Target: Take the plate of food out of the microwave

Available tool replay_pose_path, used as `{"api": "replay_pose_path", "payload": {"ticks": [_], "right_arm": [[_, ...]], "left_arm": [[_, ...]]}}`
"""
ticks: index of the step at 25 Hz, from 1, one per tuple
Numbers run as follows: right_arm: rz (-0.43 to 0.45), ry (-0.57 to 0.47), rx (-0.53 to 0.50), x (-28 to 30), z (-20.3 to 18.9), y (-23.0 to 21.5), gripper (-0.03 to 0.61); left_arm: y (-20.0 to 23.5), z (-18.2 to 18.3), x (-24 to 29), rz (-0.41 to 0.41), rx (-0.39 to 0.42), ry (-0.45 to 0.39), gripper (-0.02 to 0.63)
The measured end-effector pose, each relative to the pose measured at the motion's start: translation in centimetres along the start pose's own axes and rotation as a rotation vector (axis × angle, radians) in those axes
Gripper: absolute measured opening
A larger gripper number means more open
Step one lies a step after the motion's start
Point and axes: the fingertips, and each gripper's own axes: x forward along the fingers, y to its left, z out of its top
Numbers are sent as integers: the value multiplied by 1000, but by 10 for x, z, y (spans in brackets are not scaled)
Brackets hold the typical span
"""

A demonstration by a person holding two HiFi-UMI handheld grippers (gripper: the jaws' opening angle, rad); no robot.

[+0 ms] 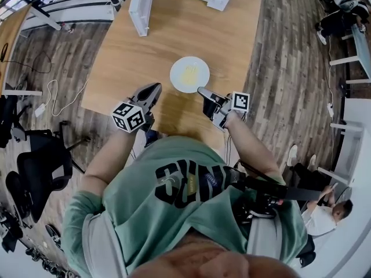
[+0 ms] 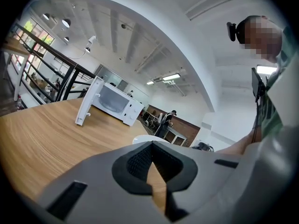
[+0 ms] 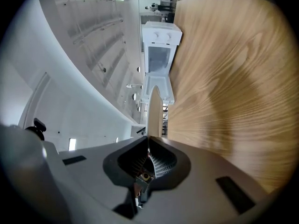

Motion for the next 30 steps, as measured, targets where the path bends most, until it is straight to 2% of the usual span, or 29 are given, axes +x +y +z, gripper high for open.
{"api": "replay_pose_path", "payload": {"ticks": [13,24,27,30], "right_arm": [[-155,25,32,2,0,-73,17],[-243,54,51,6,-2,-109,17],[-303,52,50,5,-1,-119,17],[-409,58,-3,6,-1,-127,17]], "left_arm": [[4,-23,3,4,-1,58,-5],[10,-30,-7,23,-7,75,-5],[13,-32,-10,27,-8,79,-5],[14,-36,-16,28,-8,84,-5]]}}
